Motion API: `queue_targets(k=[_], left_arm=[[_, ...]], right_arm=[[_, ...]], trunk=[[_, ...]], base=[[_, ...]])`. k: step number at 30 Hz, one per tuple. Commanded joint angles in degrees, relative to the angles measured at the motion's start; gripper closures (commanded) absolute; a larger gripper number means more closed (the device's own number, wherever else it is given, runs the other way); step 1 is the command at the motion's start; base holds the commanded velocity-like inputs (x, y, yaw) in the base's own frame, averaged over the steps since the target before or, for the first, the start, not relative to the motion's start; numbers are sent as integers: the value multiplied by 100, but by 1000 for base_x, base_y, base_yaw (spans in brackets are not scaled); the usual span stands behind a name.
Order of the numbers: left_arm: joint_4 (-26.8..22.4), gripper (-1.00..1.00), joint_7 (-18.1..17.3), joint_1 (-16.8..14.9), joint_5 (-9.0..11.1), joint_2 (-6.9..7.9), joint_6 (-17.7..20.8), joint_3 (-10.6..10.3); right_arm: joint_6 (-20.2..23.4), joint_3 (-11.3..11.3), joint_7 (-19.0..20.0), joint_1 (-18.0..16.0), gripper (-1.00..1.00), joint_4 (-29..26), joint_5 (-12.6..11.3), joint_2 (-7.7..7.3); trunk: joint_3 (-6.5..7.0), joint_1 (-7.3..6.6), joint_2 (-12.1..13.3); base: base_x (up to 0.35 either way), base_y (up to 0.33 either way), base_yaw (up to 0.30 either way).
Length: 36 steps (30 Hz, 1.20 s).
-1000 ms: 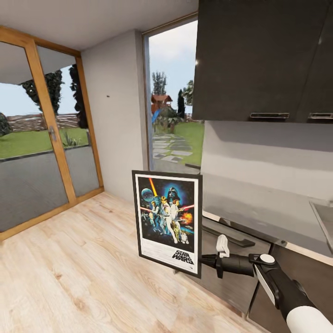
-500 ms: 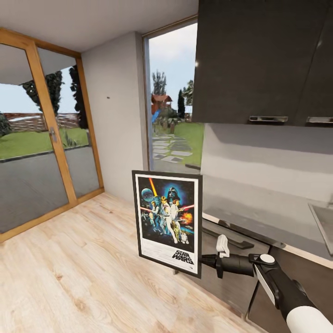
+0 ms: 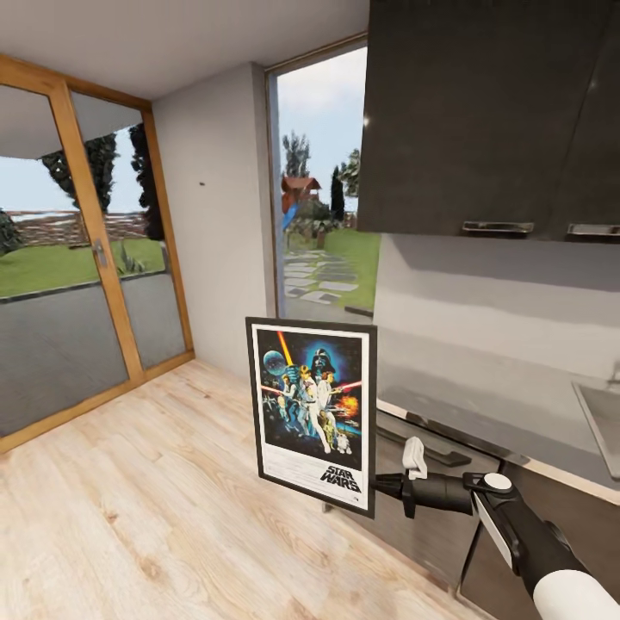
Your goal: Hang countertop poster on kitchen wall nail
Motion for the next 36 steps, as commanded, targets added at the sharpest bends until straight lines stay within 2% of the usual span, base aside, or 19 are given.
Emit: queue_targets(k=[1,36], left_arm=[[-8,-100,-3,1,17,0,1,0],[-15,-100,-3,1,17,0,1,-2]], right_arm=[[47,8,23,-4,100,-5,-8,-3],[52,8,23,-4,100,-5,-7,-3]], trunk=[[11,-21,35],[639,-790,1439]], base=[[0,0,0],[0,0,0]])
